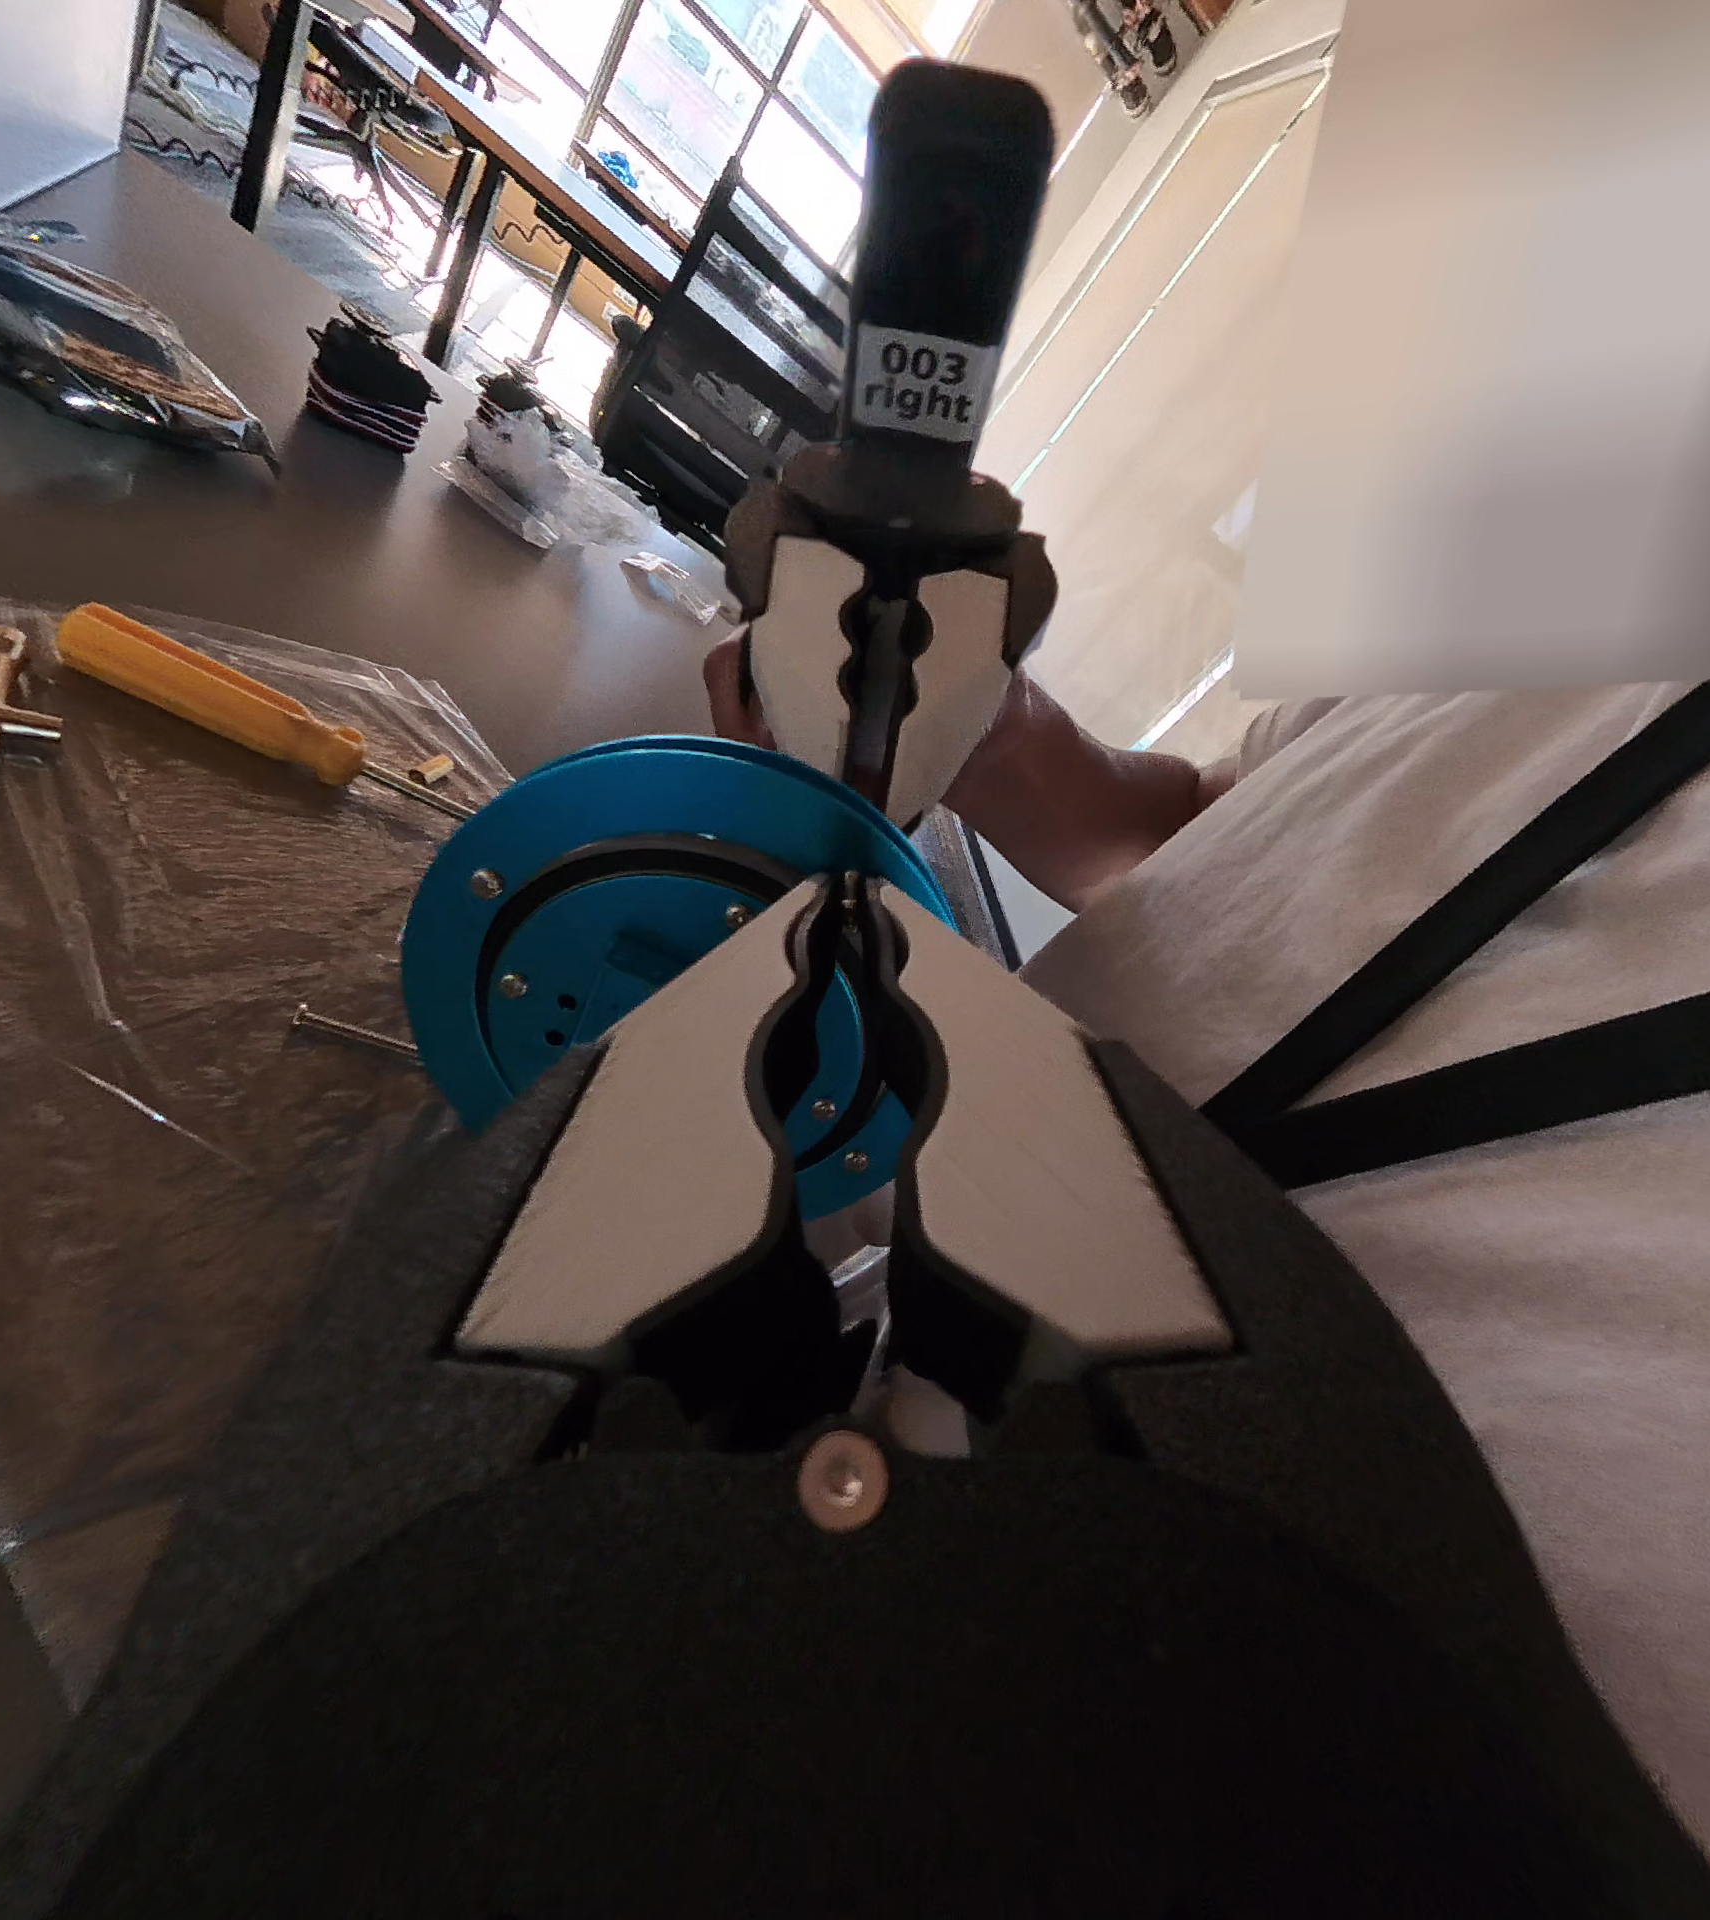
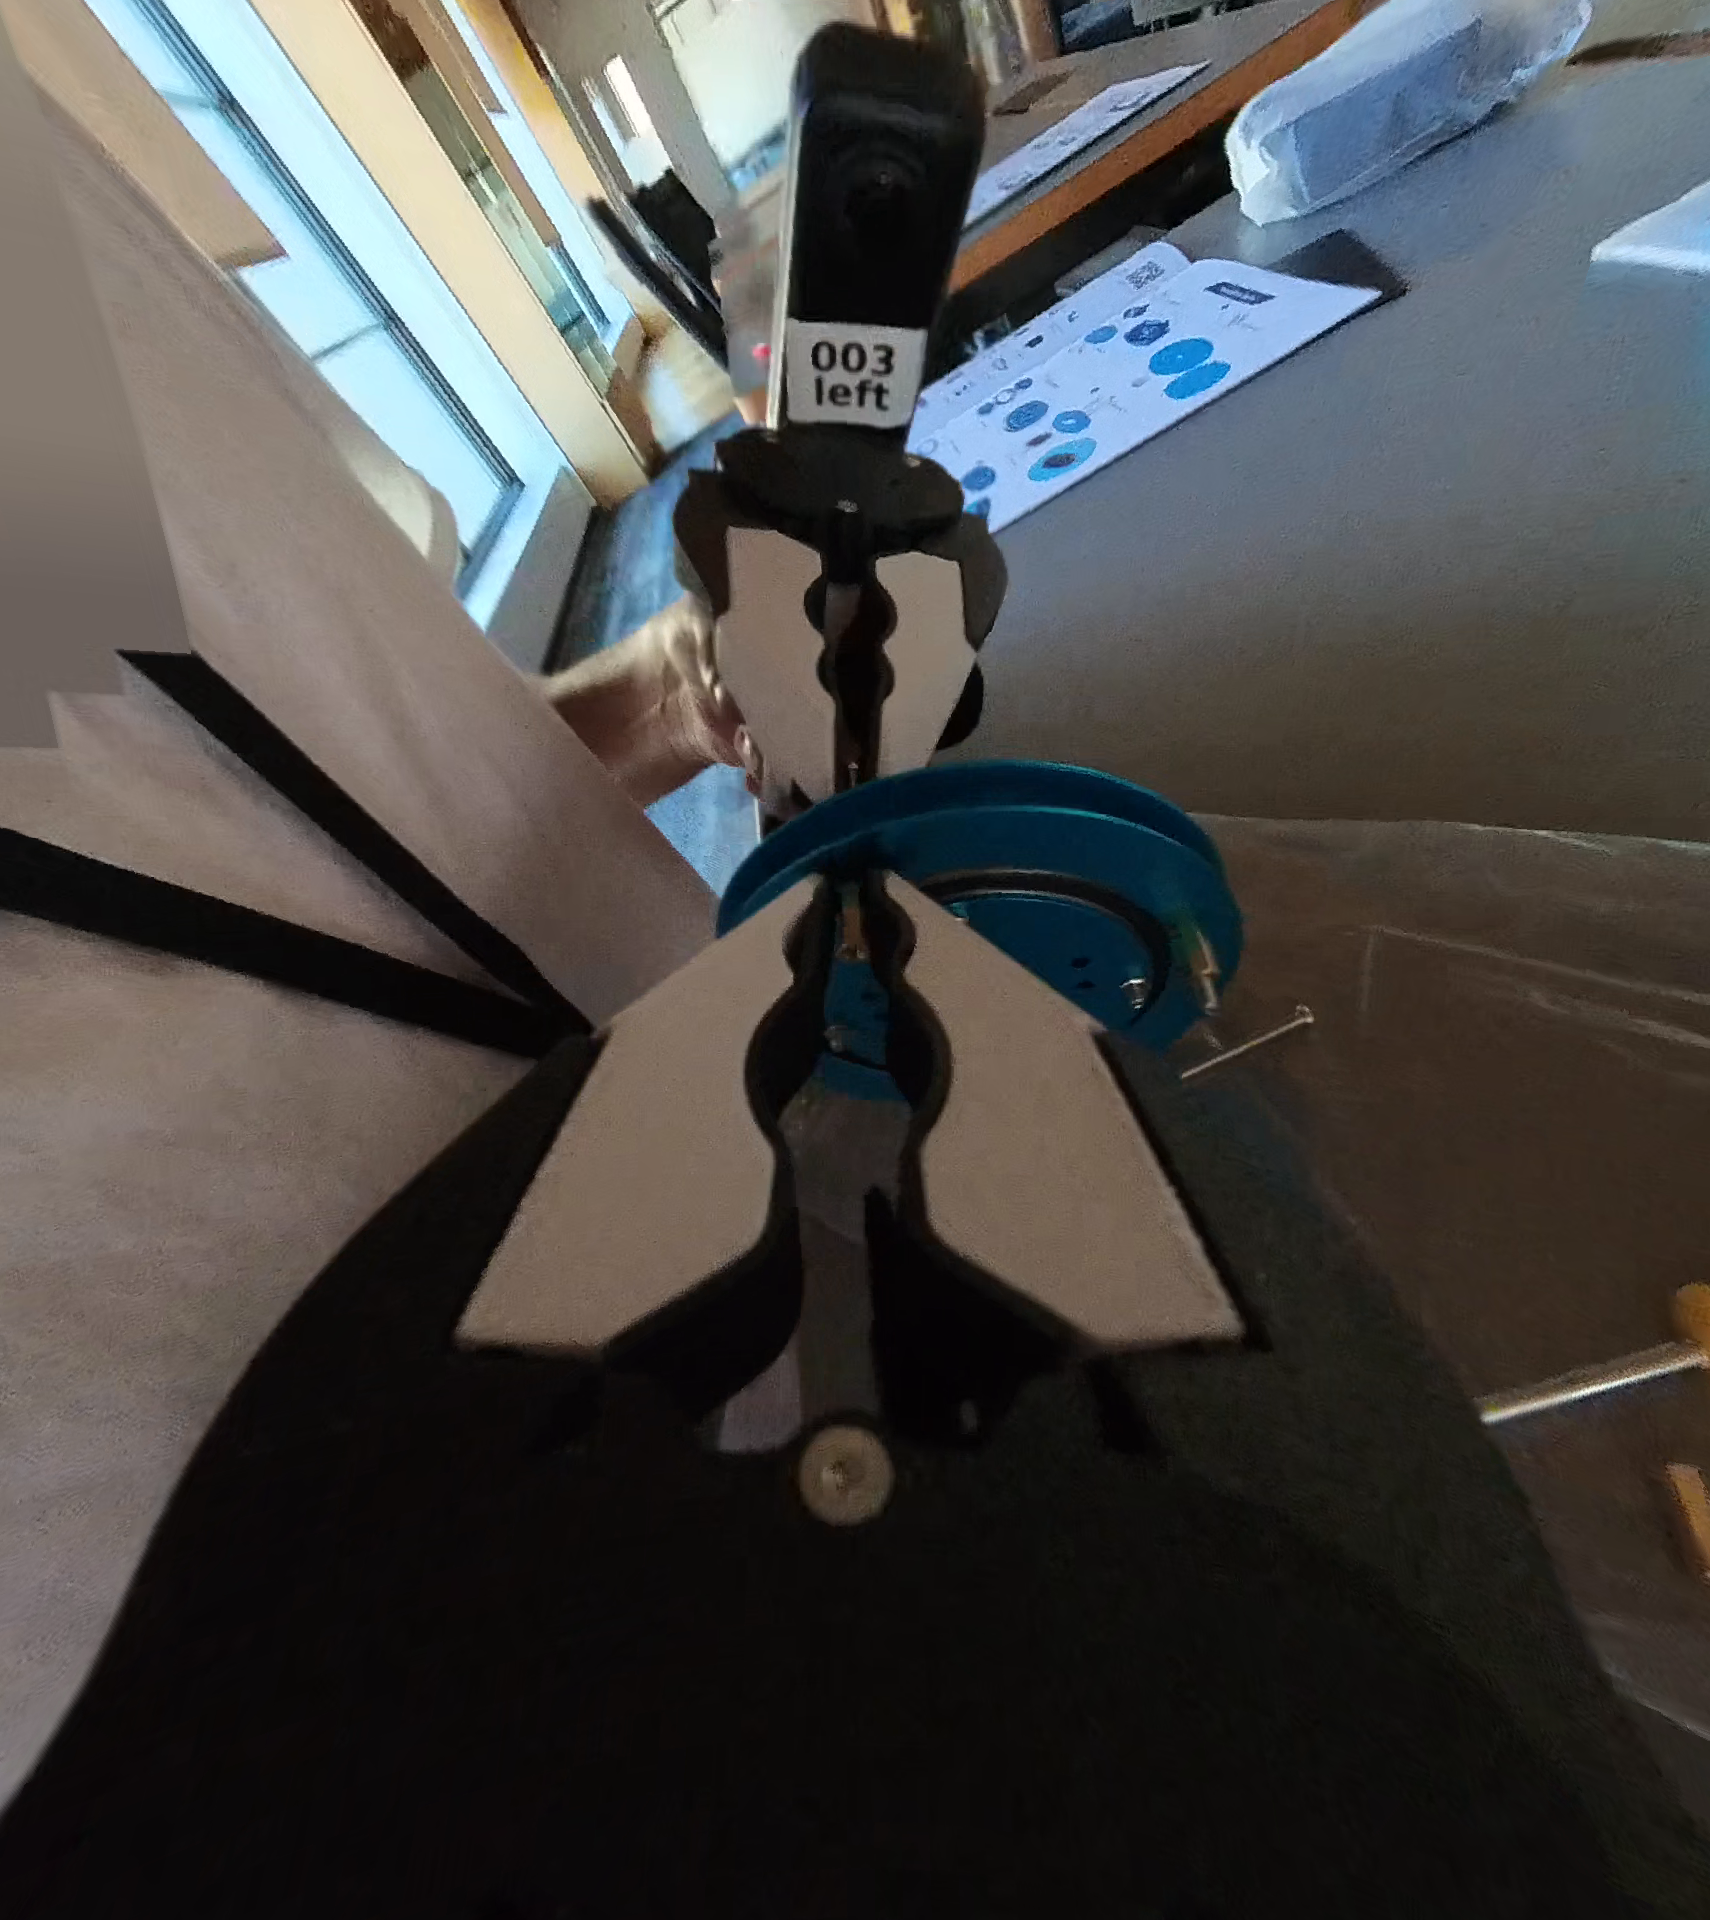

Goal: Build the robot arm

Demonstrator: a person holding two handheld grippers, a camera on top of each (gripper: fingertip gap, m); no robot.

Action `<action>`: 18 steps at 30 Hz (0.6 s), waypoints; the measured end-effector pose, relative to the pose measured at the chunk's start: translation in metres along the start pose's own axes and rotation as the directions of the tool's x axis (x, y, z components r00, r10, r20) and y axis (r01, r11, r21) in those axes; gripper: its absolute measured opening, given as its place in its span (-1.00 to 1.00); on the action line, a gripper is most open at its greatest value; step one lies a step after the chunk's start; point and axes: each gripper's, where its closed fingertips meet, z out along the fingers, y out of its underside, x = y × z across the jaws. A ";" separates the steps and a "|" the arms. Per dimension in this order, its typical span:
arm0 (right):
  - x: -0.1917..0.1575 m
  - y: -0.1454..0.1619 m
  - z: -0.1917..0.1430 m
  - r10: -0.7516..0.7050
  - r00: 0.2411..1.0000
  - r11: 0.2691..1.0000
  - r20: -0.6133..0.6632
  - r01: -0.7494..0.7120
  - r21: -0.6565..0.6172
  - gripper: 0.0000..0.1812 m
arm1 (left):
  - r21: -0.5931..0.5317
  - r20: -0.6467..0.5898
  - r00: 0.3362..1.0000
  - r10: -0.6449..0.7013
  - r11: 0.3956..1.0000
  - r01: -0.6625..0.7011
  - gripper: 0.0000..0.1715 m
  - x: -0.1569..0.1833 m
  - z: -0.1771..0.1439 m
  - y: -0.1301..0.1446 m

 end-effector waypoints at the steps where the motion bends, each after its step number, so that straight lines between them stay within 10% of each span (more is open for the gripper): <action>1: 0.000 0.001 0.000 -0.026 1.000 0.999 -0.008 0.026 -0.021 -0.90 | -0.004 0.007 1.000 0.008 1.000 -0.008 -0.98 0.000 0.000 0.000; 6: 0.004 0.008 0.000 -0.061 0.998 0.993 -0.013 0.059 -0.105 -0.95 | -0.020 0.024 1.000 0.020 1.000 -0.019 -0.98 -0.001 0.002 0.000; 9: 0.010 0.006 0.000 -0.333 0.932 0.934 -0.144 0.306 -0.183 -0.96 | -0.004 0.043 0.998 -0.053 0.999 0.053 -0.98 -0.005 0.001 -0.002; 11: 0.014 0.005 -0.001 -0.609 0.755 0.787 -0.241 0.540 -0.299 -0.95 | 0.011 0.041 0.991 -0.128 0.992 0.128 -0.99 -0.006 0.002 -0.004; 14: 0.017 0.003 -0.003 -0.952 0.164 0.288 -0.260 0.773 -0.566 -0.96 | 0.022 0.027 0.964 -0.265 0.964 0.264 -0.98 -0.006 0.004 -0.003; 18: 0.022 -0.003 -0.003 -0.960 -0.026 0.154 -0.278 0.781 -0.606 -0.94 | 0.042 0.028 0.947 -0.320 0.947 0.318 -0.98 -0.009 0.002 -0.005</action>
